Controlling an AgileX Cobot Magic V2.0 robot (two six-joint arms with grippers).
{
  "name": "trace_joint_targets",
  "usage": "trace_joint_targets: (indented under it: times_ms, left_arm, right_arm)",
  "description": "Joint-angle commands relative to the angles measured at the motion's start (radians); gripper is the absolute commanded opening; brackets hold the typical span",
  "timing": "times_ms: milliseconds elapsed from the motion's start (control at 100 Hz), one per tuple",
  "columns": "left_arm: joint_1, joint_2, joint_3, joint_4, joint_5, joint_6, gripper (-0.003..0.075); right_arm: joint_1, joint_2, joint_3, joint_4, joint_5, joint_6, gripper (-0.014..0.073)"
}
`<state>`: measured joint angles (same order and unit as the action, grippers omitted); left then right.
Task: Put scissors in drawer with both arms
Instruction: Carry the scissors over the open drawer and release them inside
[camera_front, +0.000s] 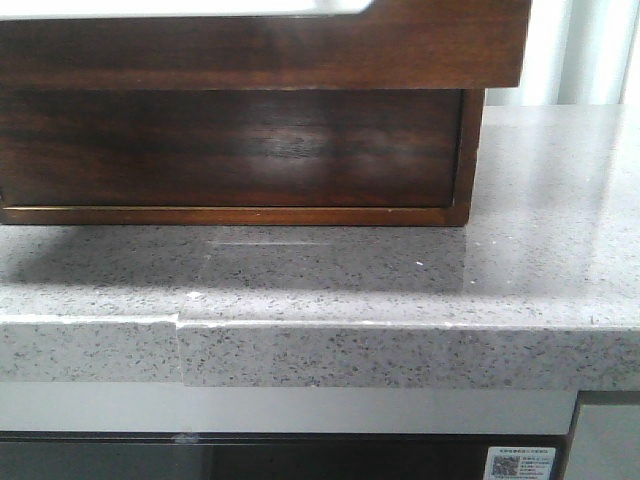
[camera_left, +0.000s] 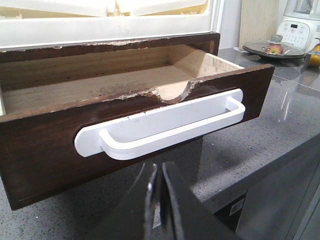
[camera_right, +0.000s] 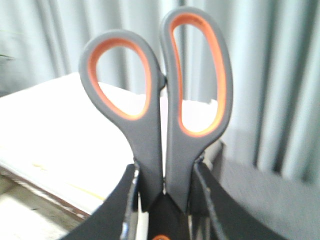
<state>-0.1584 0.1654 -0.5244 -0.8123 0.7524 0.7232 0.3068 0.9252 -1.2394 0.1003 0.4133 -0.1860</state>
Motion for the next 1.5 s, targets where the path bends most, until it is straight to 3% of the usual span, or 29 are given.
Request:
trace_joint_targets:
  times_ms: [0,170,360,690,1190,1310,1490]
  left_arm:
    - [-0.005,0.011,-0.031,-0.046,-0.049,-0.002,-0.0019]
    - [-0.005,0.011,-0.031,-0.046,-0.049,-0.002,-0.0019]
    - [-0.005,0.011,-0.031,-0.046,-0.049,0.012,-0.0019]
    - [-0.005,0.011,-0.031,-0.046,-0.015,0.042,-0.0019]
    - [-0.005,0.011,-0.031,-0.046,-0.006,0.042,-0.0019]
    - [-0.005,0.011,-0.031,-0.046,-0.005,0.042,-0.0019]
    - [-0.005,0.011,-0.031,-0.046,-0.005,0.042,-0.0019]
  right_arm:
    - [0.080,0.027,-0.088,0.003,-0.048,-0.143,-0.0072]
    - [0.254,0.135,-0.163,0.003,0.052,-0.440,-0.0072]
    - [0.406,0.267,-0.192,-0.004,0.050,-0.613,-0.0073]
    - [0.438,0.443,-0.217,-0.100,0.021,-0.628,-0.0073]
    - [0.433,0.541,-0.215,-0.100,0.027,-0.628,-0.0066]
    - [0.433,0.545,-0.215,-0.100,0.029,-0.628,0.0041]
    - [0.433,0.545,-0.215,-0.100,0.029,-0.626,0.0393]
